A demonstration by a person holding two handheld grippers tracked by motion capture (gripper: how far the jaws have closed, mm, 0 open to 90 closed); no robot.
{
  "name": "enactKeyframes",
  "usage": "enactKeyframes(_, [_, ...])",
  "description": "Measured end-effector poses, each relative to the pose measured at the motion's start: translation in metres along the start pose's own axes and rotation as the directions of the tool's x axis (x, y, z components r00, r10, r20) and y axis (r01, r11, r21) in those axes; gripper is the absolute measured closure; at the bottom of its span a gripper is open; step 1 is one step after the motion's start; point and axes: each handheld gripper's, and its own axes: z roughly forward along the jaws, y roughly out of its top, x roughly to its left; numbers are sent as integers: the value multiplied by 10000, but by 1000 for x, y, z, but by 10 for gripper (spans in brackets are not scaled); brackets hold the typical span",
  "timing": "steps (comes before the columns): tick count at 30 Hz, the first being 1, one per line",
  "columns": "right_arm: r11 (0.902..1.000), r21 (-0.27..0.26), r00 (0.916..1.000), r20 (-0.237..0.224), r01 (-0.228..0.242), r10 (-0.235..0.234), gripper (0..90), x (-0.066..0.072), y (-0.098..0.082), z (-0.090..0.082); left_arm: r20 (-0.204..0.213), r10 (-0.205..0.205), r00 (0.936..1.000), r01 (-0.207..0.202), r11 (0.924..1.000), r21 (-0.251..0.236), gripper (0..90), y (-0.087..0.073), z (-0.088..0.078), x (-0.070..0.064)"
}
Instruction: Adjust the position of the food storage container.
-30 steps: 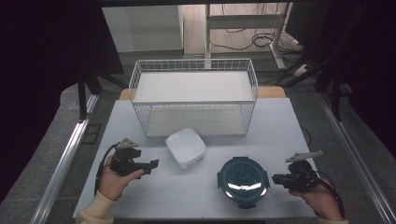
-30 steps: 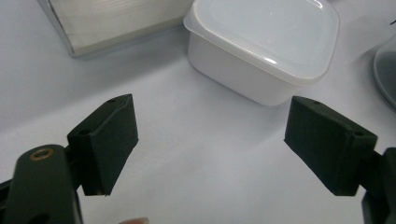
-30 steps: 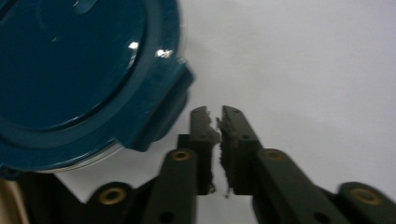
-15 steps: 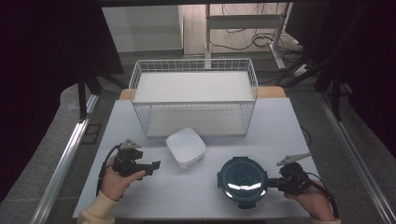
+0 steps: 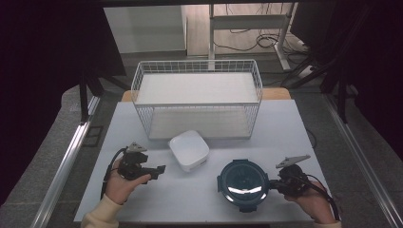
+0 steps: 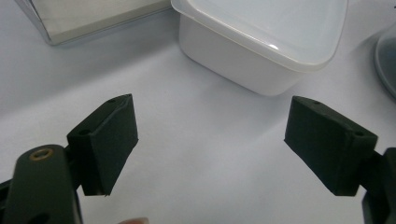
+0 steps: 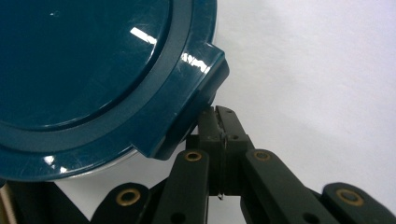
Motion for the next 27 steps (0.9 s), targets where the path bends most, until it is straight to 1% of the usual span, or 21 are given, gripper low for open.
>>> enactKeyframes(7, [9995, -7, 9994, -155, 312, -312, 899, 11, 7, 6, -14, 21, 10000, -21, 10000, 11, 171, 0, 1, 0])
enactKeyframes(11, [9992, -26, 9989, -243, 393, -394, 899, 17, 11, 10, -5, 52, 10000, -52, 10000, 61, 171, 0, 2, 0])
enactKeyframes(18, [9975, -60, 9956, -623, 698, -700, 899, 29, 17, 16, -25, 55, 10000, -55, 10000, 26, 171, 0, 2, -2])
enactKeyframes(21, [9964, -66, 9940, -696, 840, -843, 899, 35, 21, 19, -11, 73, 10000, -73, 10000, -21, 172, 0, 2, -2])
enactKeyframes(27, [9947, -130, 9914, -808, 1020, -1027, 899, 41, 25, 23, -13, 76, 10000, -76, 10000, 0, 172, 0, 2, -2])
